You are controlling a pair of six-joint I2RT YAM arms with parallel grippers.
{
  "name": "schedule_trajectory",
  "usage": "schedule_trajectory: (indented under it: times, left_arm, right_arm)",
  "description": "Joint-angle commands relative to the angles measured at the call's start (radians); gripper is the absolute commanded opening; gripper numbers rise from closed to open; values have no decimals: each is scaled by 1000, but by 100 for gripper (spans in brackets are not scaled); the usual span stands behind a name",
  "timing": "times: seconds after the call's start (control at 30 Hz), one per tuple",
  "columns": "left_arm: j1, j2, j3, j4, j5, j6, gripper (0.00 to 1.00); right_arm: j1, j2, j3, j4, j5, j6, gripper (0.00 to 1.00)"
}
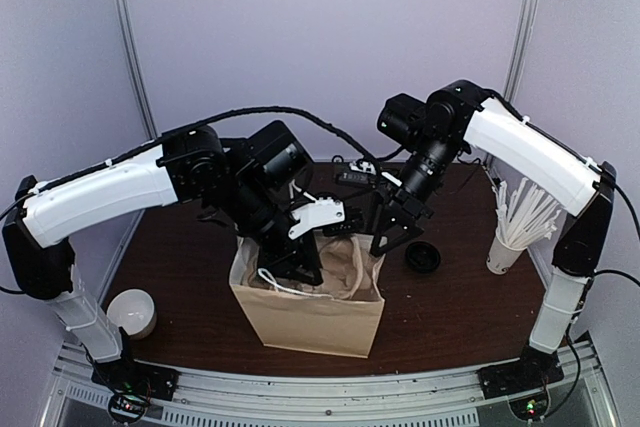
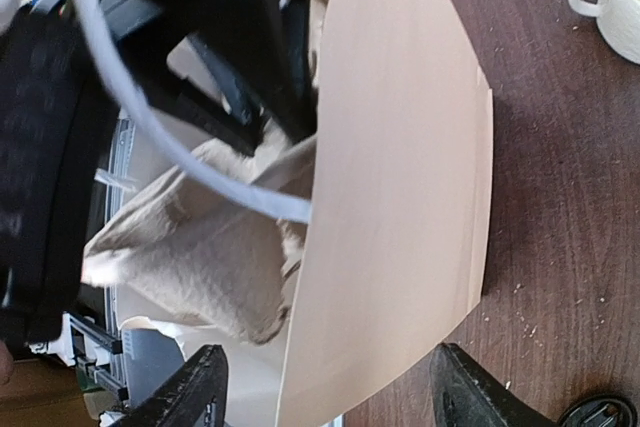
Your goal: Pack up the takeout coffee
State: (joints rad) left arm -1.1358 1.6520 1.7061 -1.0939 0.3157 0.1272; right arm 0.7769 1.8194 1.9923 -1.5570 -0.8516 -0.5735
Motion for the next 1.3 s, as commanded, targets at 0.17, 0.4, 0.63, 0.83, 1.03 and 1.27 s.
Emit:
schedule_trajectory:
  times: [0.17,0.4,0.63,0.83,1.03,1.27]
  left_arm:
    - [6,-19,8,-35,-76,-38,21]
    - [5,22,20,-73,-118,-18,21]
    - [4,100,58,-96,-134,-17,22]
    - [5,161,68,-118,-189,-34,22]
    - [4,183,13,-100,-199,-62,22]
    - [4,185,-104,8,-157,-84,21]
  right_arm:
    - [2,-14,17,-85,52,-74,72]
    - [-46,-20,66,-162,-54,-171,77]
    - [-146,-29,135,-238,-174,-254,78]
    - [-180,-58,84,-203,-206,-247,78]
    - [-182,-66,64,-191,-206,-248,78]
    - [-182,-62,53,-187,-205,-255,78]
